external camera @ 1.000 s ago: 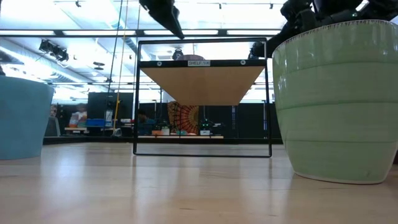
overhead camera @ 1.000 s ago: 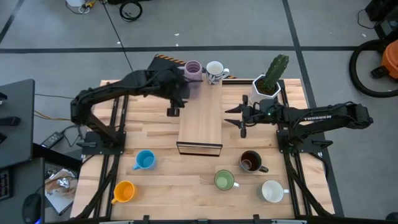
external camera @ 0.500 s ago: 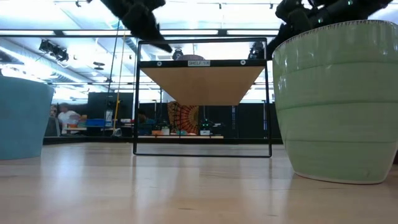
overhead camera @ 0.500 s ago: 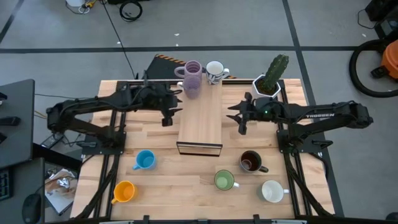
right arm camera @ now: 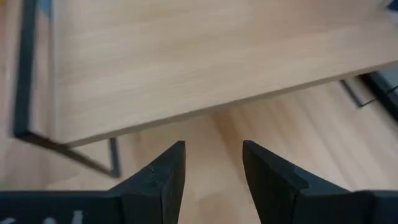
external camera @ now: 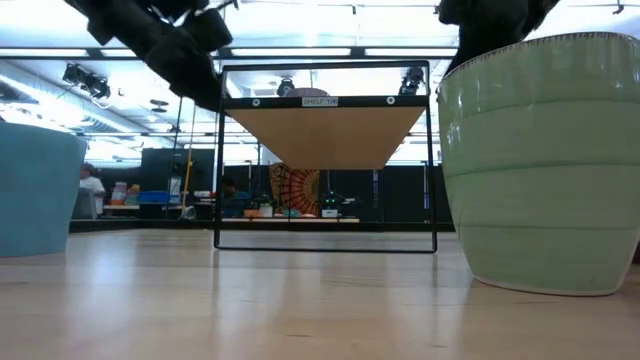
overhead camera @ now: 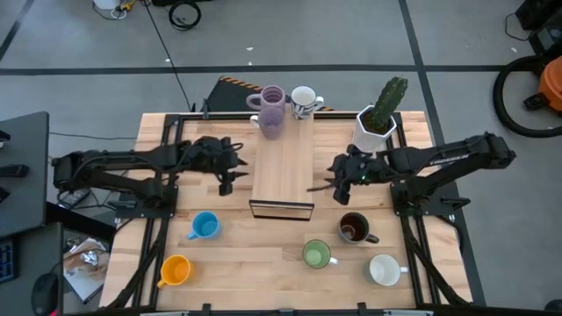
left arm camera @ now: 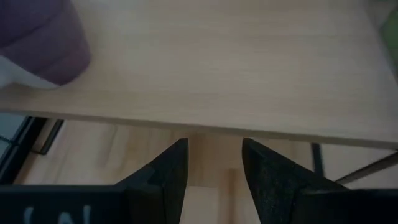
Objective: Place coffee mugs
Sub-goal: Put the blue patterned mug on the shelf, then put the blue mug on the shelf
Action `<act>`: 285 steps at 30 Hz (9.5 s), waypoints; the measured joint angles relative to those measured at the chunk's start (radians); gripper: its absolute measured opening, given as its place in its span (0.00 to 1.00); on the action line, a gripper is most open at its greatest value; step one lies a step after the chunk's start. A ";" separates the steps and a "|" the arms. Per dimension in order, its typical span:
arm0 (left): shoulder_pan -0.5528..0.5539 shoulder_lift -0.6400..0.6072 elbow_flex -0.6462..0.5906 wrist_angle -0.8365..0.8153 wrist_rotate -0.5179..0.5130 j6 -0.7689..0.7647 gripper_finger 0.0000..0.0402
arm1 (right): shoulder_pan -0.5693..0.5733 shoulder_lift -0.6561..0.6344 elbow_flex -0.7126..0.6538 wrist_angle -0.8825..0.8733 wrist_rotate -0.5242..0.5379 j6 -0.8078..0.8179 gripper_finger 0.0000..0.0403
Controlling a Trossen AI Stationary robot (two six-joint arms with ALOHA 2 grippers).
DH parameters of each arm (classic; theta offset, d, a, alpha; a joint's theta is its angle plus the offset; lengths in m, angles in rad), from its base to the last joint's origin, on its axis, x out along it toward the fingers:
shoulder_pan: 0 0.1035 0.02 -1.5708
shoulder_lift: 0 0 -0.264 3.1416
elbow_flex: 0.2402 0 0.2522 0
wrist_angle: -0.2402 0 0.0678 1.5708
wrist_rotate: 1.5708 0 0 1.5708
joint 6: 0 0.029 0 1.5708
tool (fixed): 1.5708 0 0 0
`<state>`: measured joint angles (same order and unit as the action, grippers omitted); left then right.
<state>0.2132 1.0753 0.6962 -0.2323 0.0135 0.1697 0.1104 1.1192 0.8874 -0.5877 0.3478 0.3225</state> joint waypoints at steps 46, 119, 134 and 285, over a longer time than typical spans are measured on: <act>-0.087 -0.266 -0.181 0.095 -0.039 -0.108 0.39 | 0.597 0.306 0.053 -0.459 -0.430 1.047 0.56; 0.339 -0.265 0.182 0.010 0.156 -0.027 0.39 | -0.284 0.000 0.315 -0.740 -0.173 -0.041 0.12; 0.406 -0.255 0.182 0.039 0.196 -0.025 0.39 | -0.459 0.223 0.625 -0.812 -0.219 -0.409 0.12; -1.045 0.185 0.182 -0.868 -0.151 -1.546 0.39 | 0.260 0.046 0.057 0.064 0.208 0.015 0.62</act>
<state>-0.8314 1.2605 0.8780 -1.1000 -0.1379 -1.3766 0.3701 1.1656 0.9443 -0.5241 0.5562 0.3373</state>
